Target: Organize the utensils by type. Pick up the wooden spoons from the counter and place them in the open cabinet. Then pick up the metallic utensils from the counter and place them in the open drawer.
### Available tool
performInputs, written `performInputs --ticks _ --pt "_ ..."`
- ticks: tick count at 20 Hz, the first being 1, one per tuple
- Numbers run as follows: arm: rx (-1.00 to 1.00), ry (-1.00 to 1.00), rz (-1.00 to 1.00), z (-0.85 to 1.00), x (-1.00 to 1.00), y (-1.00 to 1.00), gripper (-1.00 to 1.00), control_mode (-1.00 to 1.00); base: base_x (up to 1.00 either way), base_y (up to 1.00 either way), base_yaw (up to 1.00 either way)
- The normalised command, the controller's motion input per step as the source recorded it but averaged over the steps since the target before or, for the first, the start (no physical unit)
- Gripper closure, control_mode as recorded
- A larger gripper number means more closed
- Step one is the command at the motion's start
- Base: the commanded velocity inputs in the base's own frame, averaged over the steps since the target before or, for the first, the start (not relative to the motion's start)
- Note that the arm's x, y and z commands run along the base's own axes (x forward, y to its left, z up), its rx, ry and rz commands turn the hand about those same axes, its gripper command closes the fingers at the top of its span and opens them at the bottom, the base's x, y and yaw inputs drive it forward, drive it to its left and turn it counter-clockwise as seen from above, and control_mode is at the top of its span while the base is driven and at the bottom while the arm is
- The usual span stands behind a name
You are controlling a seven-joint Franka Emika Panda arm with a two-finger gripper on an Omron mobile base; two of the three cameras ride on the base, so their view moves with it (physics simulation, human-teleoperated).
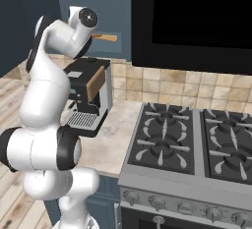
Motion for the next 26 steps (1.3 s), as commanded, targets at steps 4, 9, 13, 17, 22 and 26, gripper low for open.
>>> performInputs --ticks 4,9,13,17,22,26 --pt "0.00 0.01 0.00 -0.11 0.18 0.10 1.00 -1.00 0.00 0.00 0.00" --pt "0.00 0.00 -0.01 -0.21 0.07 0.07 1.00 -1.00 0.00 0.00 0.00" --pt "0.00 0.02 -0.01 -0.23 0.03 0.01 1.00 -1.00 0.00 0.00 0.00" --pt "-0.03 0.01 0.00 -0.11 0.18 -0.01 1.00 -1.00 0.00 0.00 0.00" --pt "-0.08 0.00 0.00 -0.02 0.32 0.00 1.00 -1.00 0.00 0.00 0.00" --pt "-0.10 0.01 0.00 0.00 0.37 0.00 1.00 -1.00 0.00 0.00 0.00"
